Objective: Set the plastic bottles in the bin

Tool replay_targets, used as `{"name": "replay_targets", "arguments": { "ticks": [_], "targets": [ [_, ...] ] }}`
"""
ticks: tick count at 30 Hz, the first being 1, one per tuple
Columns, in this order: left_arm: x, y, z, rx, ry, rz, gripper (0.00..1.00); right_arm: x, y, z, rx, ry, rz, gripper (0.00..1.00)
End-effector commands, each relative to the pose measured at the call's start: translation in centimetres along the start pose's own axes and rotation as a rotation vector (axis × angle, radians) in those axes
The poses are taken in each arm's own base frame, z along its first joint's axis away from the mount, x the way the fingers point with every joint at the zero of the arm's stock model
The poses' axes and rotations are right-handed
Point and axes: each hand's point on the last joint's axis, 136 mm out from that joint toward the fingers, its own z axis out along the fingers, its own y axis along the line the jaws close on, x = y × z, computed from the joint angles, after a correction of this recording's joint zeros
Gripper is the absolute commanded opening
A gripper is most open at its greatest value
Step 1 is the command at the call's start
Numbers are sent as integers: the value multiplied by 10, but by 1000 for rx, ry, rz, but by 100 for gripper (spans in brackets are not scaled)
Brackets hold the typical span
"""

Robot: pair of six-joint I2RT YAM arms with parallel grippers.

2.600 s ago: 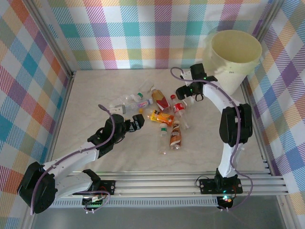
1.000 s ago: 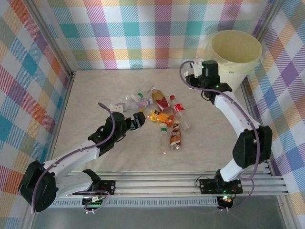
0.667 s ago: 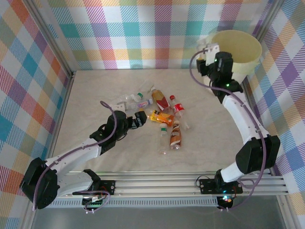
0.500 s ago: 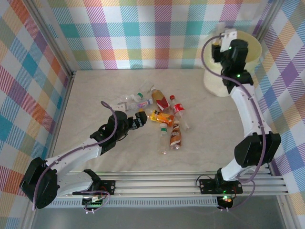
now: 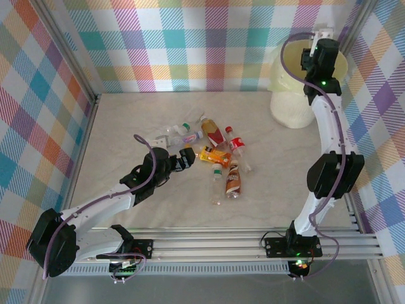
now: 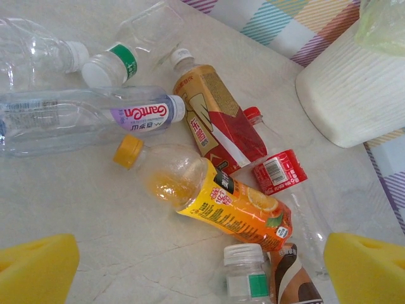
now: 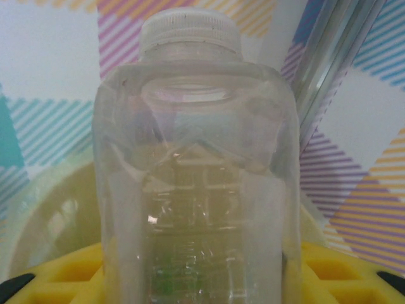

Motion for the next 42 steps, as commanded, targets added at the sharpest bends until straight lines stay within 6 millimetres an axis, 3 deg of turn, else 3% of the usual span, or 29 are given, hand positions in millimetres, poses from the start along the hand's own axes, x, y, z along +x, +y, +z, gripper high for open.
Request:
{"name": "replay_targets", "arguments": {
  "ticks": [1,7,11,17,24,31,35,42],
  "targets": [
    [-12,-11,-5,22,-39,-4,99,-14,-17,1,93,-66,36,47],
    [-11,-8,-5,15,-41,-4,100,-12,-18,-8,108,-125,62,47],
    [-9,-7,-2,12,-35,-2,100,9,-15,-8,101,-92,58,47],
    [-7,-8,1,12,-22,1,100,37,-25,7,137,-38,105,51],
    [-5,-7,2,7,-16,0,100,47,-33,33,175,15,183,56],
    [-1,-3,3,-6,-3,-11,100,36,-56,54,282,-52,222,59],
    [2,3,4,-32,-3,-16,100,33,-56,72,304,-61,188,63],
    [1,12,5,-70,-29,-29,100,32,-63,76,387,-60,197,80]
  ]
}}
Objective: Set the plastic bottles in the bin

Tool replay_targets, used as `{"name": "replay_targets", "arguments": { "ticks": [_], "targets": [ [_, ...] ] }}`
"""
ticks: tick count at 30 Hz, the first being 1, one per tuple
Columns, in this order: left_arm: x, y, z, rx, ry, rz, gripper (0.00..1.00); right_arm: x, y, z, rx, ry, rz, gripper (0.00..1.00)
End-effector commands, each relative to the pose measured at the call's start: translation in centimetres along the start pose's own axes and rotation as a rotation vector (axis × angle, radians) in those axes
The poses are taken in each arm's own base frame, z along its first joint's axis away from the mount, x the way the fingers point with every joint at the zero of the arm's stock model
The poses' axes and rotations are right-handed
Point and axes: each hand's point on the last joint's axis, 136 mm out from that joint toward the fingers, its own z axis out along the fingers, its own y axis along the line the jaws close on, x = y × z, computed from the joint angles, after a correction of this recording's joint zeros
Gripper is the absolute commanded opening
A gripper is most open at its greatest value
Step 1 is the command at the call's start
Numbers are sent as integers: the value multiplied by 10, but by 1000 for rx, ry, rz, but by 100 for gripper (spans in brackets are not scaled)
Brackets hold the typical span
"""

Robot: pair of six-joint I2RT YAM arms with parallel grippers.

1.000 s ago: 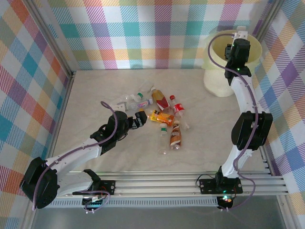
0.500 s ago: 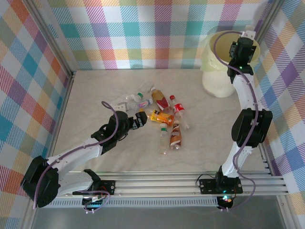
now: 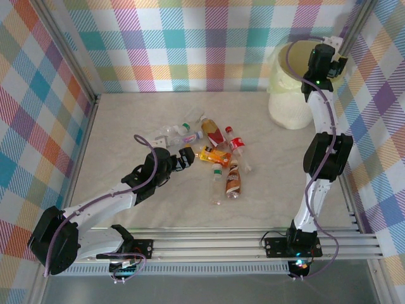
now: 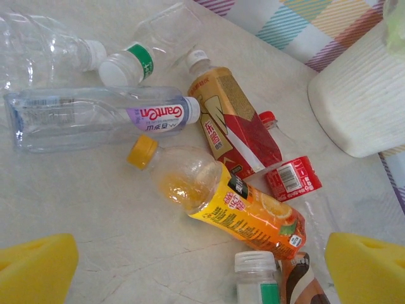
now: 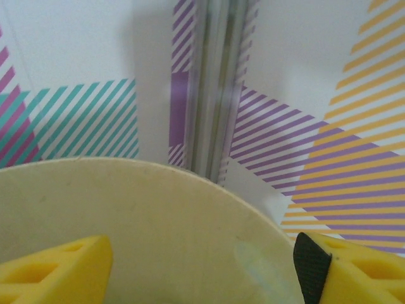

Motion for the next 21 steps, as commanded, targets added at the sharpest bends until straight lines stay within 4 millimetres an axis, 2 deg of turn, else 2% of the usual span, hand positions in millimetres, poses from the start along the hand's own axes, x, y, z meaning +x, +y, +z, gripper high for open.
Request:
{"name": "replay_targets", "arguments": {
  "ticks": [1,5,9,17,21],
  "targets": [
    [-1,2,1,-21,-16,-9,100,-18,-10,-1,58,-39,44,81],
    [1,2,3,-29,-7,-6,100,-20,-10,-8,40,-12,51,84],
    [0,4,4,-49,-1,-4,100,-24,2,-24,-62,5,43,89],
    [-4,12,4,-123,4,-6,100,-28,32,-76,-287,83,2,99],
    [-5,14,4,-158,50,29,100,-27,38,-102,-365,98,0,100]
  ]
}}
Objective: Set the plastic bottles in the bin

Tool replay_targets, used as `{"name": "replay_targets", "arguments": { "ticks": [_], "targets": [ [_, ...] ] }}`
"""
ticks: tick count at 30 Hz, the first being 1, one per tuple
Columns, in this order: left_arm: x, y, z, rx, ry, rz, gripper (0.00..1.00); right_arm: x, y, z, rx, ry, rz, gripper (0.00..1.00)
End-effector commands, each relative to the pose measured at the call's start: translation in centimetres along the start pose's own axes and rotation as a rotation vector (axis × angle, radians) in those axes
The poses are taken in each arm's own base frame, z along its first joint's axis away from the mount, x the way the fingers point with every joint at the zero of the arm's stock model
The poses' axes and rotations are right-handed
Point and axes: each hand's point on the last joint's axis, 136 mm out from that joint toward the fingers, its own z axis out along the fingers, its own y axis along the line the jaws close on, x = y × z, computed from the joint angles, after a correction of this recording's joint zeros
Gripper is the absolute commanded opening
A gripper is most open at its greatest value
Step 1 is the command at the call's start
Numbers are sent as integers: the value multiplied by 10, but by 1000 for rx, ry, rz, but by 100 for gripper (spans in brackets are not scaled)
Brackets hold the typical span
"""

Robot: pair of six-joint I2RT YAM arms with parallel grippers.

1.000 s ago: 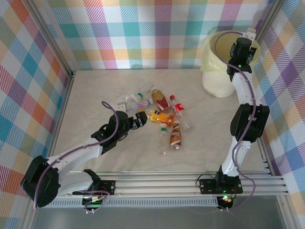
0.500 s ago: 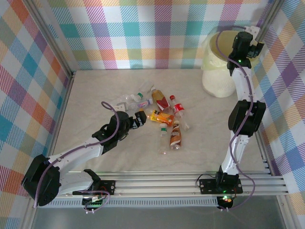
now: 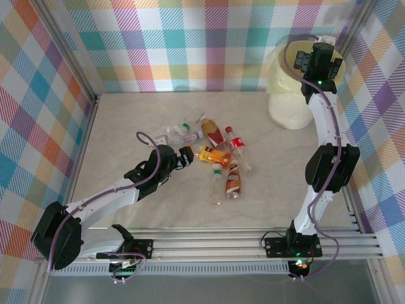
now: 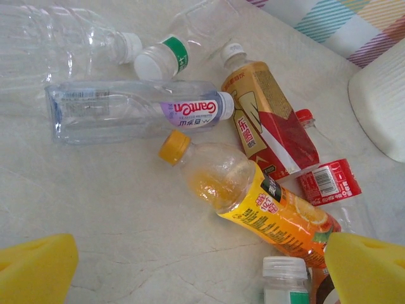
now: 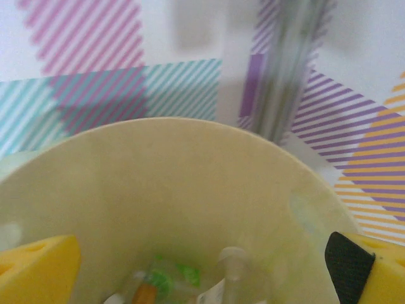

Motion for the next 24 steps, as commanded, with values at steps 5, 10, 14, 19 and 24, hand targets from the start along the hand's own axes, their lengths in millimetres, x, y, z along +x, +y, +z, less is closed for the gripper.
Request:
{"name": "replay_targets", "arguments": {
  "ticks": [5,10,14,19,24],
  "targets": [
    [-7,9,-4,-88,33,41,100,-8,18,-45,-156,20,13,100],
    [-15,22,-5,-151,56,59,100,0,52,-88,-430,46,31,100],
    [-23,39,-4,-239,88,109,100,16,81,-129,-675,100,101,100],
    [-41,61,0,-336,111,127,100,44,113,-172,-895,190,184,100],
    [-55,84,12,-384,180,138,100,84,132,-203,-982,296,191,100]
  ]
}}
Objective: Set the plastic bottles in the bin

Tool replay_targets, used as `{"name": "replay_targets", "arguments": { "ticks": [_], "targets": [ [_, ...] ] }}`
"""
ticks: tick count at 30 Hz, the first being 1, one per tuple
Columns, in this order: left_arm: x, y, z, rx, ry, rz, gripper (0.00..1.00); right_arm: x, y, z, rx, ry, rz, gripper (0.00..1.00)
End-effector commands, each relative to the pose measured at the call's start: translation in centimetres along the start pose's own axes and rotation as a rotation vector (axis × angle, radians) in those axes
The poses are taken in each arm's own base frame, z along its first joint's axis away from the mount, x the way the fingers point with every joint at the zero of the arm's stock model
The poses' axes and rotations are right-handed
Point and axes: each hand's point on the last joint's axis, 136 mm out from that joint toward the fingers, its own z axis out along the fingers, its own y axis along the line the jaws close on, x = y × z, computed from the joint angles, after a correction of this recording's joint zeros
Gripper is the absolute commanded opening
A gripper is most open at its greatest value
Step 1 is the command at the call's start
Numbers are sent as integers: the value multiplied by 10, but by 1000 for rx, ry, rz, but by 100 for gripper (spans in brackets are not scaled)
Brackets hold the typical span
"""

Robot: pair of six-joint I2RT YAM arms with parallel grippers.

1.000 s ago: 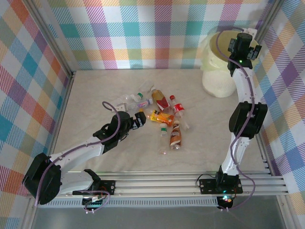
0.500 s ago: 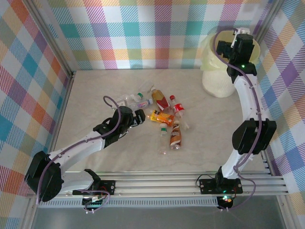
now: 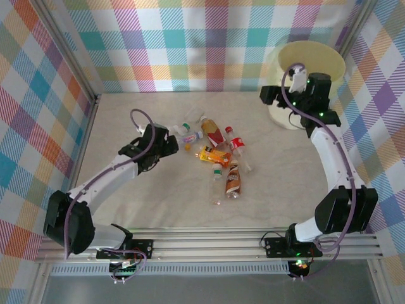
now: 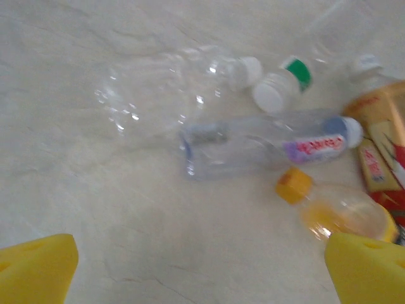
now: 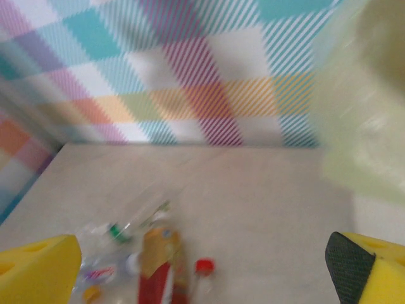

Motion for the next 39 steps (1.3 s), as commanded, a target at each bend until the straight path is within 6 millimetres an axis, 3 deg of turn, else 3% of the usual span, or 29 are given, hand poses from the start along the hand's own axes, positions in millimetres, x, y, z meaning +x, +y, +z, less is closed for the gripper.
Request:
{"name": "replay_targets", "arguments": {
  "ticks": [1,7,13,19,26,39],
  "targets": [
    [-3,14,9,-39,75,79,100,26,33,-5,-124,52,42,100],
    [-24,36,30,-145,132,199,100,72,31,-9,-118,103,147,100],
    [-42,38,56,-148,209,371,100,99,20,-7,-76,145,240,100],
    [-50,39,83,-70,318,518,100,106,17,-4,-67,158,284,100],
    [-31,40,113,127,523,574,98,109,14,-5,-43,168,284,100],
    [-8,36,146,221,609,615,91,111,8,-6,-3,177,280,100]
  ]
}}
